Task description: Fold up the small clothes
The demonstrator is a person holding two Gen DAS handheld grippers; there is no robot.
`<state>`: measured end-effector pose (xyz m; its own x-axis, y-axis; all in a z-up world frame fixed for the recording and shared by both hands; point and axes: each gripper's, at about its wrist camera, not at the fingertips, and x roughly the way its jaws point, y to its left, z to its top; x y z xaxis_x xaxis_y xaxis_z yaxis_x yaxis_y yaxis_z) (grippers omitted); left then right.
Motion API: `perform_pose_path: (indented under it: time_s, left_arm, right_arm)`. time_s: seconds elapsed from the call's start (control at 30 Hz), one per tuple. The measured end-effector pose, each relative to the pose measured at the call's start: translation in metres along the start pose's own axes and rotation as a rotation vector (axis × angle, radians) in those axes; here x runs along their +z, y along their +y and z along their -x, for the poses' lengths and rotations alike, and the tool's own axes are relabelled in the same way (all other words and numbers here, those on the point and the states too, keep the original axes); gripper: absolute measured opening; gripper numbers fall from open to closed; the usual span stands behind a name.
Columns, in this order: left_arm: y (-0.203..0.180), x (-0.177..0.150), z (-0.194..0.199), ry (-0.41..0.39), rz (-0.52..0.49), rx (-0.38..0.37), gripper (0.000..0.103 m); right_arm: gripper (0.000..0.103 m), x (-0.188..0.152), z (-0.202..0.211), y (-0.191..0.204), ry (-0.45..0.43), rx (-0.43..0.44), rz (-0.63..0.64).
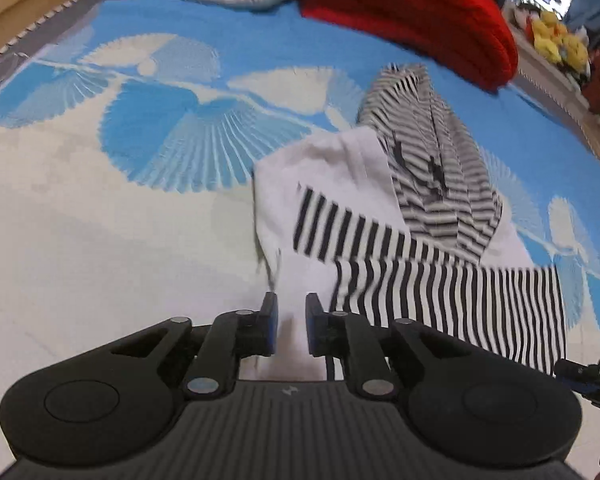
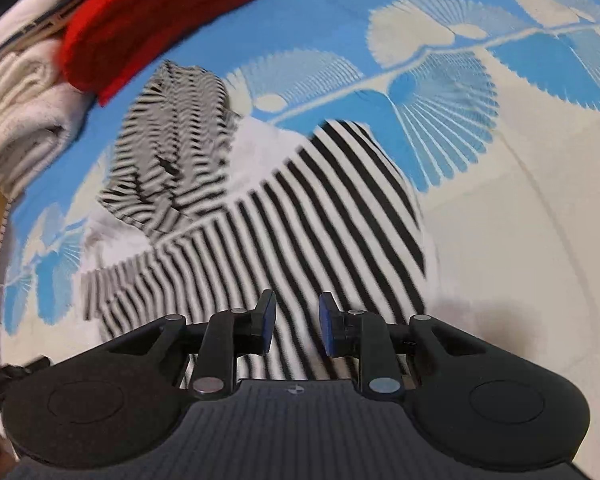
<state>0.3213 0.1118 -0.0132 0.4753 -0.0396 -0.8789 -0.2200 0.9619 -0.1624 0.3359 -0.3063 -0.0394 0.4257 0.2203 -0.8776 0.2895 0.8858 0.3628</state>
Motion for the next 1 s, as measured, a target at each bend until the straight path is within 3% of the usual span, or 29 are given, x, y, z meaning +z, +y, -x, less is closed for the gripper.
perform_pose_path:
  time_s: [0.1,0.2,0.3,0.4,0.43,0.53,0.57,0.67,0.77,0.87,1.0]
  left_arm:
    - [0.001,-0.007,-0.021,0.077,-0.001,-0.013,0.017]
    - [0.001,-0.017,-0.043,0.15,-0.069,0.025,0.027]
    - [0.005,-0.02,-0.046,0.149,-0.104,0.057,0.027]
    - [0.006,-0.016,-0.036,0.097,-0.105,0.042,0.028]
    - [0.006,-0.017,-0.035,0.097,-0.119,0.044,0.035]
    - [0.006,-0.023,-0.05,0.165,-0.147,0.105,0.036]
    - [0.007,-0.024,-0.052,0.172,-0.152,0.111,0.036]
    - [0.003,-0.017,-0.039,0.113,-0.157,0.102,0.036]
    - [-0.005,-0.004,-0.018,0.047,-0.143,0.072,0.039]
    - [-0.015,0.004,-0.003,-0.002,-0.135,0.041,0.049]
    - [-0.027,0.009,-0.001,-0.033,-0.147,0.081,0.05]
  right_arm:
    - [0.025,-0.003,-0.013,-0.013,0.033,-0.031,-0.023]
    - [0.025,-0.006,-0.024,-0.025,0.057,-0.078,-0.027]
    - [0.024,-0.01,-0.033,-0.033,0.077,-0.124,-0.024]
    - [0.025,-0.007,-0.026,-0.032,0.063,-0.113,-0.049]
    - [0.025,-0.005,-0.021,-0.028,0.043,-0.1,-0.038]
    - [0.027,-0.004,-0.015,-0.025,0.024,-0.011,-0.055]
    - [0.027,-0.005,-0.02,-0.026,0.044,-0.022,-0.06]
    - [0.027,-0.008,-0.03,-0.03,0.07,-0.15,-0.043]
    - [0.027,-0.001,-0.013,-0.018,0.004,-0.112,-0.004]
    - [0.028,0.008,0.012,0.0,-0.096,-0.095,0.076]
    - [0.032,0.013,0.033,0.011,-0.173,-0.09,0.132]
